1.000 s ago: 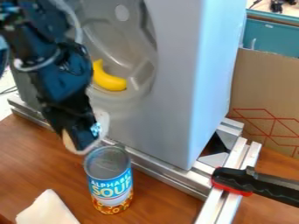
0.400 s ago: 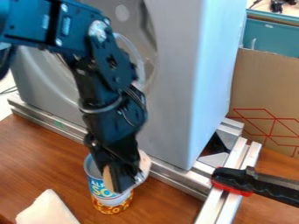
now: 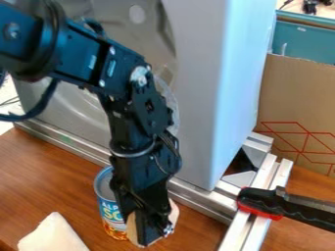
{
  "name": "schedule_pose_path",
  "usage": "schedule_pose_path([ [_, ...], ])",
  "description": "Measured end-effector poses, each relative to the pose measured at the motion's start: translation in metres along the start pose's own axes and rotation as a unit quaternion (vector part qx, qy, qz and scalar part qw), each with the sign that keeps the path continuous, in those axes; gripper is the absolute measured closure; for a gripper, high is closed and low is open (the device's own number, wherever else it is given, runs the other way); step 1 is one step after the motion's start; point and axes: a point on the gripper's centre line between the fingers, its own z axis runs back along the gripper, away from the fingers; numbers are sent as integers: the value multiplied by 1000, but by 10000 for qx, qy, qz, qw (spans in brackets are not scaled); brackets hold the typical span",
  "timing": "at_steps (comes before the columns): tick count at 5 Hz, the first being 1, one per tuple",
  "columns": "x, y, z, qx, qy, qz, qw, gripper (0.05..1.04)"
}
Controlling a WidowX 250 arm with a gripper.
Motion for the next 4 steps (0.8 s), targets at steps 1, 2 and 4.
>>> schedule_pose_path([
  [1,-1,-5,-18,109,97,-176,9997,472],
  [2,-4,-11,-28,252,205,-229,9992,472],
  [4,-15,-18,-48,619,443,-254,9968,472],
])
